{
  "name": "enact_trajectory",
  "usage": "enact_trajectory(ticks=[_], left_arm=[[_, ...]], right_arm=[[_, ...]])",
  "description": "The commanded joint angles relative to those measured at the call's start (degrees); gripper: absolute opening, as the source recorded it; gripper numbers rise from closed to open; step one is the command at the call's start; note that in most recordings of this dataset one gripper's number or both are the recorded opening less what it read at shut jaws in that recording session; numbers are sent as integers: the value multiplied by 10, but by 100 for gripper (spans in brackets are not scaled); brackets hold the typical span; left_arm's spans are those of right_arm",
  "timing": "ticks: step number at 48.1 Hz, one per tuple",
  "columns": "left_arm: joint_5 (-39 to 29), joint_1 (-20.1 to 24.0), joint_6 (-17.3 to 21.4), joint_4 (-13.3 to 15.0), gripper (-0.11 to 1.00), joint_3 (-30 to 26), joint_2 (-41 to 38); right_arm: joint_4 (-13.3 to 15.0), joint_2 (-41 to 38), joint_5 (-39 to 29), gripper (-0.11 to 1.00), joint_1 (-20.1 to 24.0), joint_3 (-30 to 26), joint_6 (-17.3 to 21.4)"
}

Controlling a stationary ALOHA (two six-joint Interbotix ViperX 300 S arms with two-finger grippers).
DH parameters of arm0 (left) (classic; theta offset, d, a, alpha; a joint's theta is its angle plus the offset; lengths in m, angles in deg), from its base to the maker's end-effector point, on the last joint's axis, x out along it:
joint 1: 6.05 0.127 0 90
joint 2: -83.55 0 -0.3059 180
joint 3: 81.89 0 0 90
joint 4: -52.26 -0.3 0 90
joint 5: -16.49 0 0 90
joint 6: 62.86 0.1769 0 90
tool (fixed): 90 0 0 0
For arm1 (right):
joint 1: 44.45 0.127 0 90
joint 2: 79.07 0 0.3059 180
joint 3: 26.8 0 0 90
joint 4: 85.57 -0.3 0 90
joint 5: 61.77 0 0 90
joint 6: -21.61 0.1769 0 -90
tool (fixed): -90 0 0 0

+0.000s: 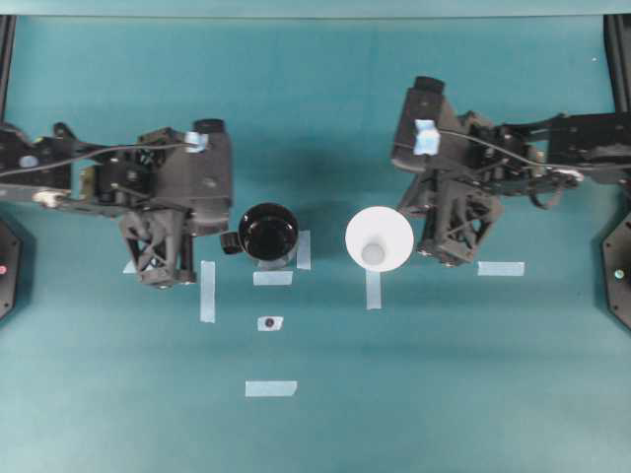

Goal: Holding the cup holder with the left arm, the right arm places the cup into the cup holder.
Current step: 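Move left gripper over the black cup holder and right gripper over the white cup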

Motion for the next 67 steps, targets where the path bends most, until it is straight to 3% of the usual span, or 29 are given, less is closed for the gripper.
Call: enact_trajectory(ticks=[1,18,35,44,51,59,63,67], left_arm=[[-22,1,0,-2,3,-26,-8],[-34,1,1,-2,3,-36,-47],[-35,2,3,-5,3,-47,-51],[-32,5,24,-5,3,-47,-49],[-23,5,46,-6,3,-45,-48],[-20,5,47,-5,5,-46,-56],[-9,5,40,-5,17,-45,-58],[-4,6,34,-5,38,-42,-59]], right_arm=[[1,-11,-11,2,-4,-22,-2],[42,-60,-68,2,-6,-70,-5],[45,-70,-69,2,-9,-79,-8],[44,-73,-64,9,-9,-78,-7],[41,-76,-63,35,-9,-76,-7],[41,-76,-64,82,-9,-76,-8],[43,-76,-62,96,-9,-75,-8],[44,-76,-58,96,-12,-72,-6]])
